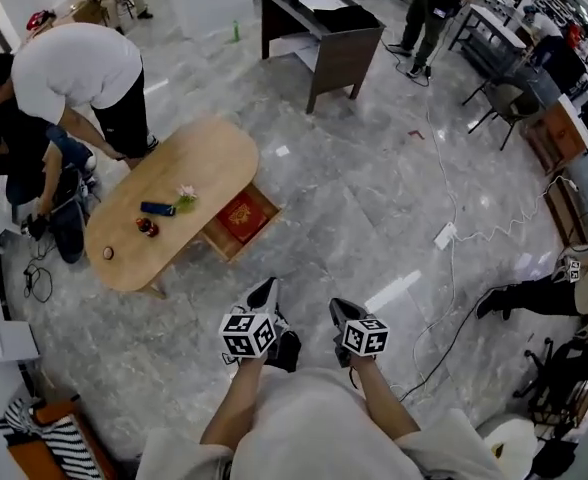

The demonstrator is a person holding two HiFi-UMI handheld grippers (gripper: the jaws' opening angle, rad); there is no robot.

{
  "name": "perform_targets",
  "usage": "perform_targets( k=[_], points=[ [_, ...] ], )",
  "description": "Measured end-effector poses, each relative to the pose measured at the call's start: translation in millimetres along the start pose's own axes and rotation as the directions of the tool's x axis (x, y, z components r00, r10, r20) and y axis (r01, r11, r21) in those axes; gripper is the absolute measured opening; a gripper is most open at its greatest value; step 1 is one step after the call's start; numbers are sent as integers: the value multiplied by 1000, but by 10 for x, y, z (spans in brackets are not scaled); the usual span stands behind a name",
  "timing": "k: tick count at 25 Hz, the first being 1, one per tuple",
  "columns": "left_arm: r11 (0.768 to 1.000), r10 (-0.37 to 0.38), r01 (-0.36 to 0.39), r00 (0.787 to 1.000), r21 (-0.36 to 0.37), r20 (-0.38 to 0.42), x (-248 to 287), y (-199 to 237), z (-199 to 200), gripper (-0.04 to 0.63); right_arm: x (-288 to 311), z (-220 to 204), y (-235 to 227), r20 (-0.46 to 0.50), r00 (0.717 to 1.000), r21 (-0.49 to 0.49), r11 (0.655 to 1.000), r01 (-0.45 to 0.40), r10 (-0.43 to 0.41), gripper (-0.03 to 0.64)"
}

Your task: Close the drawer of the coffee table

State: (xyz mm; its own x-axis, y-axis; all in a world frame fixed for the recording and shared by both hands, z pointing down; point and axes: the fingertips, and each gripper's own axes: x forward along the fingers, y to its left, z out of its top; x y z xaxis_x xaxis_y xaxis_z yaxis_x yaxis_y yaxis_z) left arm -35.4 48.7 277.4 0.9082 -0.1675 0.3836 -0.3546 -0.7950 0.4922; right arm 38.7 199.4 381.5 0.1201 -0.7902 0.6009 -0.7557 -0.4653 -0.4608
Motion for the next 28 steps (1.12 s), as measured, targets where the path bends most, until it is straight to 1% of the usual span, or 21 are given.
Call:
perform_targets(
  k=[2, 4, 6, 8, 13, 18, 20, 23, 26, 28],
  points=[
    [997, 50, -47, 998, -57, 46, 53, 240, 185, 9, 212, 154, 15, -36, 999, -32, 999, -25, 24, 16],
    [989, 87, -75, 992, -128, 93, 90, 445, 339, 9, 393, 328, 41, -61, 997, -38, 998, -57, 55, 17],
    [978, 127, -102, 983, -183, 130, 98, 642, 456, 9, 558, 522, 98, -63, 992, 0, 994, -109, 109, 17],
    [967, 167, -131, 974, -220, 156, 105, 834, 546, 9, 724, 739, 136, -61, 988, 22, 990, -141, 142, 17],
    [941, 258, -208, 951, -266, 169, 59, 1182, 563, 9, 1025, 1096, 155, -101, 984, -92, 983, -157, 148, 17],
    [919, 347, -298, 922, -257, 173, -108, 1400, 541, 9, 1322, 1311, 179, -135, 975, -175, 965, -196, 174, 17],
    [906, 388, -339, 905, -254, 176, -140, 1474, 542, 9, 1480, 1368, 204, -152, 969, -195, 955, -223, 195, 17],
    [874, 458, -401, 869, -276, 188, -179, 1476, 514, 9, 1627, 1432, 240, -199, 953, -240, 931, -274, 230, 17],
    [842, 520, -455, 827, -290, 212, -134, 1448, 532, 9, 1765, 1570, 264, -240, 938, -323, 890, -322, 252, 17],
    [821, 562, -505, 796, -267, 223, -25, 1438, 575, 9, 1868, 1730, 279, -254, 927, -365, 860, -357, 277, 17]
  ],
)
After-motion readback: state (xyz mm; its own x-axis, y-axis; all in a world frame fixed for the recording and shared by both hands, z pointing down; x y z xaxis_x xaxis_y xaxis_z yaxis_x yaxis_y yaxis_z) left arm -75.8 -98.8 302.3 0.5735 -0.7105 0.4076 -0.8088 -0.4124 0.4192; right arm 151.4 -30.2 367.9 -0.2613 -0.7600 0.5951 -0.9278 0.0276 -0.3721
